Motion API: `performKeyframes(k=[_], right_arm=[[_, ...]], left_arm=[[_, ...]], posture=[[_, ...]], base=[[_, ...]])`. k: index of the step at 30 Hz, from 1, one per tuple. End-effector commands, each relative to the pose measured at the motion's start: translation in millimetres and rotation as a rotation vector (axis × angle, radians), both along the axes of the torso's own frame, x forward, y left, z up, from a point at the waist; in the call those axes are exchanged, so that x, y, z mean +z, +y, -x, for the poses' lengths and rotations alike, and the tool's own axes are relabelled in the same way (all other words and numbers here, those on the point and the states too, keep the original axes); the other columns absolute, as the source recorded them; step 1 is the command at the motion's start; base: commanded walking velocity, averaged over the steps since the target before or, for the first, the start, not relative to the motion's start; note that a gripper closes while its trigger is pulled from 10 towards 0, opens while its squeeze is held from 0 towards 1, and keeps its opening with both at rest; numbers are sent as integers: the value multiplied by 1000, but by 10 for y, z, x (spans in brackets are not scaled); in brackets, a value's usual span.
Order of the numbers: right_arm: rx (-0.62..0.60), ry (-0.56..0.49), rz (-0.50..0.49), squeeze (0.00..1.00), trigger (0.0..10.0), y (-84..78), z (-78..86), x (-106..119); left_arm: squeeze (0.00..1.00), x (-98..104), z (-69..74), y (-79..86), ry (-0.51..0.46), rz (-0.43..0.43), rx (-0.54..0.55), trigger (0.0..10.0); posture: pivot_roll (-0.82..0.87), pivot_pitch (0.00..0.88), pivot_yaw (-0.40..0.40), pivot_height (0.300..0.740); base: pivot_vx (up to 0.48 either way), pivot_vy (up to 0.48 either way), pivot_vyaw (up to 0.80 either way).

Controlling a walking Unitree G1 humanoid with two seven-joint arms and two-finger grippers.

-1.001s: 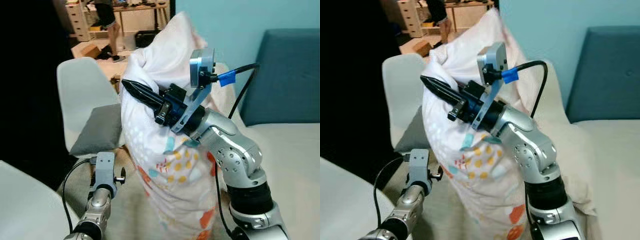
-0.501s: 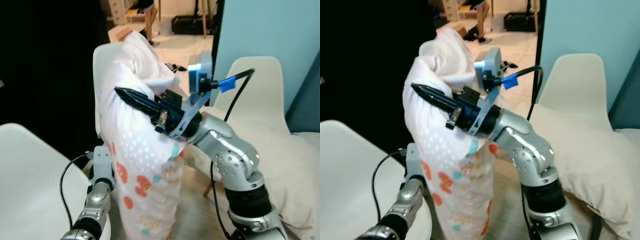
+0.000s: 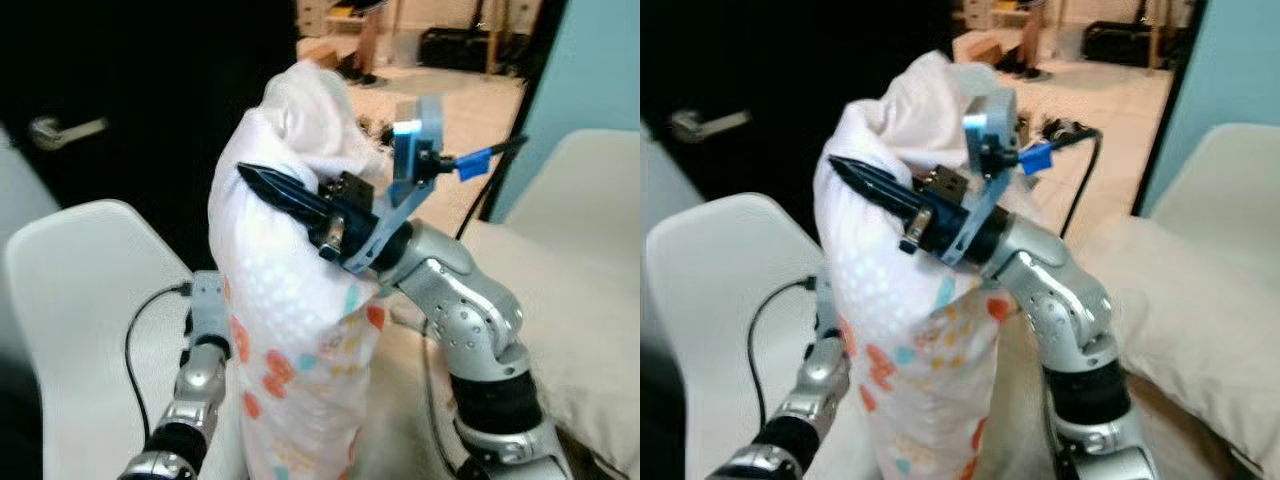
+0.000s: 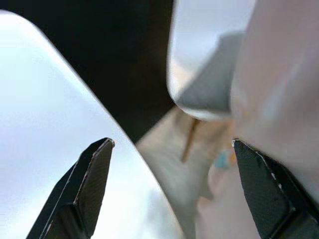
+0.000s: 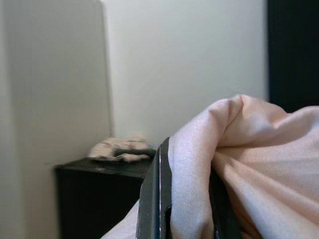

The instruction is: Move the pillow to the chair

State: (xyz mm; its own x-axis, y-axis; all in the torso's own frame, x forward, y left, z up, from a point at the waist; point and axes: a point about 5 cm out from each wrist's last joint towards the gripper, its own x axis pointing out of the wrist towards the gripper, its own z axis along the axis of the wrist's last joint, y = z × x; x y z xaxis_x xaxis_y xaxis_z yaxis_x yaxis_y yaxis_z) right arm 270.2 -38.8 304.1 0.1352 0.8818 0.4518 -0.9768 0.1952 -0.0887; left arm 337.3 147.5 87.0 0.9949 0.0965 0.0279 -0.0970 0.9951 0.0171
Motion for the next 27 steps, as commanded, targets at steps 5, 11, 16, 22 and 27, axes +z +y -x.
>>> performKeyframes(k=[5, 11, 16, 22, 27], right_arm=[[69, -93, -52, 0, 0, 54, 119, 151], [72, -107, -68, 0, 0, 42, 96, 212], [81, -126, -69, 0, 0, 60, 58, 260], [92, -128, -61, 0, 0, 103, 42, 251], [52, -95, -38, 0, 0, 207, -80, 162]], left_arm=[[0, 207, -43, 7, -82, -6, 35, 10000], [0, 434, -70, 43, -166, -20, 65, 10000], [0, 779, -55, 83, -276, -46, 136, 10000], [0, 1367, 31, 123, -469, -129, 226, 10000], [0, 1672, 116, 142, -577, -252, 280, 10000]], posture=[[-191, 92, 66, 740], [-182, 89, 57, 740], [-172, 90, 46, 740], [-163, 89, 41, 740], [-142, 81, 28, 740]], base=[[0, 0, 800], [0, 0, 800], [0, 0, 800], [0, 0, 800], [0, 0, 800]])
